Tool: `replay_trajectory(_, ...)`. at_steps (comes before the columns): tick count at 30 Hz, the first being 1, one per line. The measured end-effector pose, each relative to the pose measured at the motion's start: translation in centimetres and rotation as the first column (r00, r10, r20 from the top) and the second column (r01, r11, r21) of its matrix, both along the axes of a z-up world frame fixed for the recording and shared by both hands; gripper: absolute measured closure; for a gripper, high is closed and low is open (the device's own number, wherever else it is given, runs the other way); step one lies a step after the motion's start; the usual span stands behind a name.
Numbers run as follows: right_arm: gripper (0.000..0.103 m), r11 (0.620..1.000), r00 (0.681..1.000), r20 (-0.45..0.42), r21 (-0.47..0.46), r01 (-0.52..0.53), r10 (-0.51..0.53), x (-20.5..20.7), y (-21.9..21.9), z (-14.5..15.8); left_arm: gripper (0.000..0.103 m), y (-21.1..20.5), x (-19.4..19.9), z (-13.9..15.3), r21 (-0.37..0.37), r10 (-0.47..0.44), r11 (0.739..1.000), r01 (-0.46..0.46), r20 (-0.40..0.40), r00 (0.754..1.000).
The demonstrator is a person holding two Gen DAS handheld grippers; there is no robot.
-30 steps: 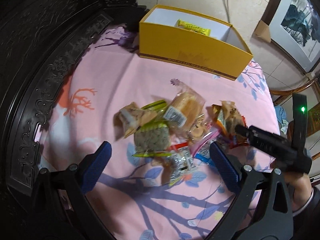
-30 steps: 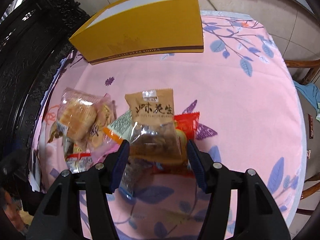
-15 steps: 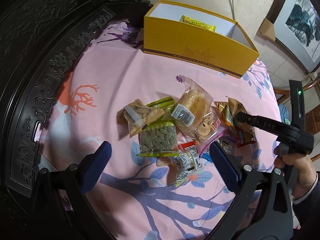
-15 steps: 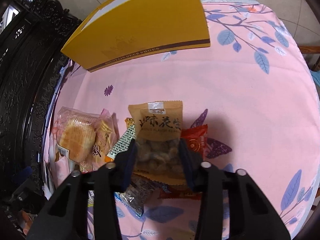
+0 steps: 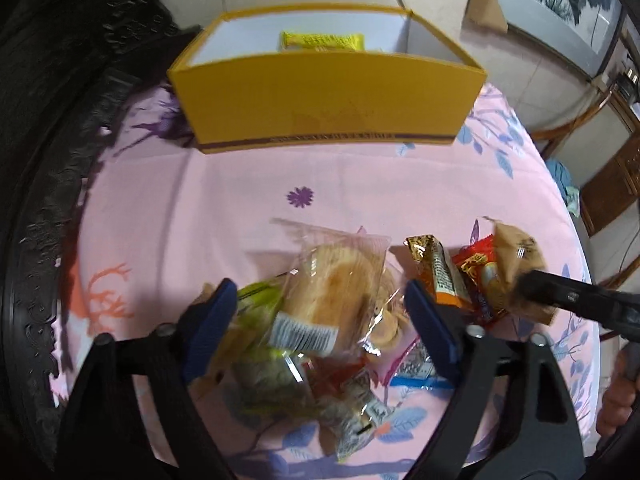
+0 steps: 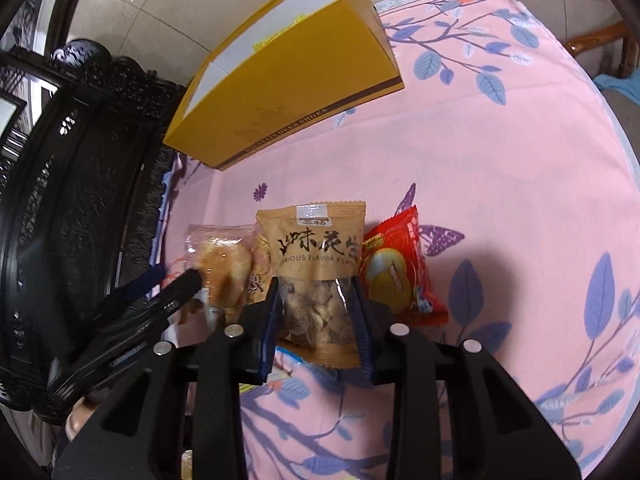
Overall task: Organize snacks
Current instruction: 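Grasp the clear bread bun packet with the left tool while the right tool holds the nut packet, then drop the bun and nut packets into the yellow box, open both tools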
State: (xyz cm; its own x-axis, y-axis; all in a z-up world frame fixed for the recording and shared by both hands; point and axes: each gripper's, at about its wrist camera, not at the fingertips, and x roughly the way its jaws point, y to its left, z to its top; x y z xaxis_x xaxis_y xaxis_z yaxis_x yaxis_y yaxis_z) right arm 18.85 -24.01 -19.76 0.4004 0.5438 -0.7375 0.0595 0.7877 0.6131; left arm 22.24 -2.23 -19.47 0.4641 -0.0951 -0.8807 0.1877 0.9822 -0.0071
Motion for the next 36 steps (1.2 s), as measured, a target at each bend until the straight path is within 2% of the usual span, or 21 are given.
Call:
replay_trajectory(6, 0.069, 1.0, 1.0, 0.019, 0.017, 0.011, -0.012, -0.3, -0.4, 0.4, 0.021, -1.0, 1.1, -1.5, 0.045, -0.044, 0.998, 0.046, -0.041, 0.998)
replay_trajectory(8, 0.069, 1.0, 1.0, 0.02, 0.026, 0.016, -0.017, -0.2, -0.5, 0.4, 0.034, -1.2, 1.0, -1.7, 0.049, -0.059, 0.997, 0.061, -0.05, 0.997)
replay_trajectory(11, 0.069, 0.999, 1.0, 0.021, 0.027, 0.017, -0.017, -0.3, -0.7, 0.3, 0.048, -1.1, 0.8, -2.0, 0.036, -0.052, 0.998, 0.054, -0.058, 0.997)
replay_trajectory(14, 0.069, 0.999, 1.0, 0.021, 0.028, 0.017, -0.017, -0.4, -0.7, 0.3, 0.056, -0.2, 0.5, -1.7, -0.016, -0.018, 1.0, 0.017, -0.056, 0.998)
replay_trajectory(19, 0.069, 1.0, 1.0, 0.023, 0.027, 0.016, -0.016, -0.5, -0.6, 0.3, 0.058, 1.6, -0.6, -1.2, -0.145, 0.055, 0.987, -0.066, -0.074, 0.996)
replay_trajectory(23, 0.069, 0.999, 1.0, 0.027, 0.03, 0.014, -0.015, -0.7, -0.5, 0.4, 0.058, 2.6, -1.9, -0.6, -0.203, 0.096, 0.973, -0.109, -0.075, 0.993)
replay_trajectory(36, 0.069, 0.999, 0.998, 0.058, 0.05, -0.009, 0.006, -0.7, 0.2, 2.0, 0.058, 4.8, -3.9, 4.2, -0.287, 0.15, 0.947, -0.146, -0.009, 0.989)
